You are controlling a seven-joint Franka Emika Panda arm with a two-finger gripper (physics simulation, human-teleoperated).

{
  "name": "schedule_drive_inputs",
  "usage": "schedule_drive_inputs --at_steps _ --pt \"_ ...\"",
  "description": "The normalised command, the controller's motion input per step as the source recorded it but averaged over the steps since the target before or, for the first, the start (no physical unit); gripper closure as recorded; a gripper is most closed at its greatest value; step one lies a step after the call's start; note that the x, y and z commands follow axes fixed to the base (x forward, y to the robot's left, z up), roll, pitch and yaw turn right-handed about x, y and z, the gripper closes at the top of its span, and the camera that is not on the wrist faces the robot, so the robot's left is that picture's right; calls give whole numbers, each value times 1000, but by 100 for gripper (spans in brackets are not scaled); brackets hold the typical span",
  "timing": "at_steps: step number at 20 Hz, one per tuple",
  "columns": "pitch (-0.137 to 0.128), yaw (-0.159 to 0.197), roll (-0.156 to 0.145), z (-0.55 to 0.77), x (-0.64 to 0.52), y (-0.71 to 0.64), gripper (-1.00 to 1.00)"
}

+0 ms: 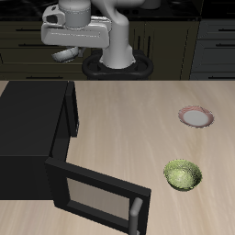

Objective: Place the white bowl on the plate

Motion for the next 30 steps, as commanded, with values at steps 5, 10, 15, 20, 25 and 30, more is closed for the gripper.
schedule_drive_inputs --at_steps 5,10,15,20,25,30 --pt "-43 13 -55 -51 -329 194 100" --pt "-47 7 -65 -94 -250 295 100" --pt "-16 -20 -14 -107 -267 419 100" --pt "2 -66 -11 5 -159 382 100" --pt "-7 12 31 -57 -112 373 100" --pt "28 -30 64 -85 -97 444 100"
